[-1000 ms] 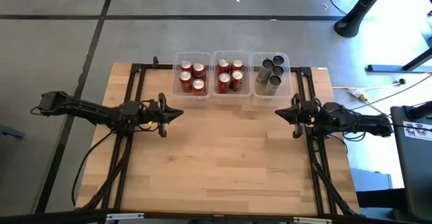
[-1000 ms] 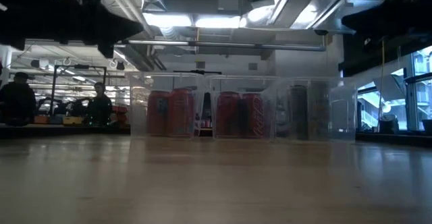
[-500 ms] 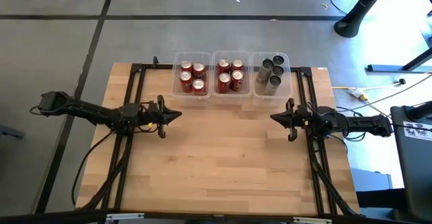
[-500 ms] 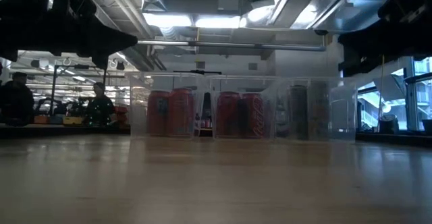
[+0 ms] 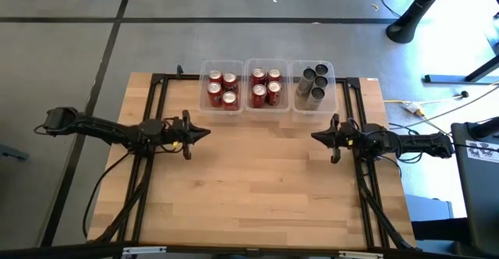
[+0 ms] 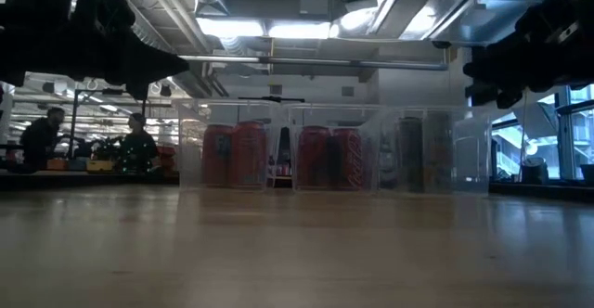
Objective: Sort soda cans
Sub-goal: Return to Home Position
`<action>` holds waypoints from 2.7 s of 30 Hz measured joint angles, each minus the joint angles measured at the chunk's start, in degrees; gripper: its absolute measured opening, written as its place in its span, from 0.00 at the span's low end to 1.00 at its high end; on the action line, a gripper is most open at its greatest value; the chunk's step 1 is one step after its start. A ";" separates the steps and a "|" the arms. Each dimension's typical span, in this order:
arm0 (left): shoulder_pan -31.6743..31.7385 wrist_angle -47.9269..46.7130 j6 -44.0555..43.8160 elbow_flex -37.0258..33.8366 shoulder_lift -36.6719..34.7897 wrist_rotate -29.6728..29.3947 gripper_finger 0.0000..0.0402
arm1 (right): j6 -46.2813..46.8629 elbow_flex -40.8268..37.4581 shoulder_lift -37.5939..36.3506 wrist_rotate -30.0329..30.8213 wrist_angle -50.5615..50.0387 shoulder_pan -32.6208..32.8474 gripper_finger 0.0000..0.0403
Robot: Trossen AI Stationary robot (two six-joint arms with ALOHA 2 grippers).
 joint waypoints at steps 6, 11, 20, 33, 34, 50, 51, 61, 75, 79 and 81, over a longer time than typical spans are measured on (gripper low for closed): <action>0.64 1.56 0.25 0.00 -3.39 4.13 0.00 | 1.33 -0.07 -3.40 3.63 0.41 0.00 0.00; 0.81 1.12 1.96 0.00 -5.97 3.31 0.00 | 0.00 0.77 -4.07 4.01 0.22 0.00 0.00; 0.88 -12.51 -14.51 0.00 -7.29 -22.24 0.00 | -1.49 1.05 -4.07 6.00 2.36 0.00 0.00; -0.27 -24.00 -16.82 0.00 -7.30 -24.18 0.00 | -1.65 1.20 -4.09 6.76 -0.94 0.00 0.00; -0.16 -24.95 -18.33 0.00 -7.27 -24.14 0.00 | -1.35 1.24 -4.09 6.99 -1.45 0.00 0.00; -0.15 -15.63 -6.39 -0.02 -8.19 -0.18 0.00 | 0.13 0.11 -4.09 1.41 -0.15 0.00 0.00; -0.13 -15.31 -6.20 -0.02 -8.18 -0.16 0.00 | 0.80 0.11 -4.07 1.43 -0.17 0.00 0.00; -0.11 -7.82 -4.64 -0.02 -8.16 2.57 0.00 | 1.85 0.00 -4.09 1.44 -0.22 0.00 0.00; -0.04 -29.64 -3.21 -0.02 -32.41 1.61 0.00 | 3.08 -0.09 -4.09 -1.69 -1.20 0.00 0.00; 0.02 -37.61 -2.91 0.00 -41.14 1.74 0.00 | 3.57 -0.11 -4.10 -2.05 -1.30 -0.01 0.00; 0.15 -38.35 -1.28 -0.02 -40.91 2.68 0.00 | 3.27 -0.11 -4.07 -3.14 -1.49 -0.02 0.00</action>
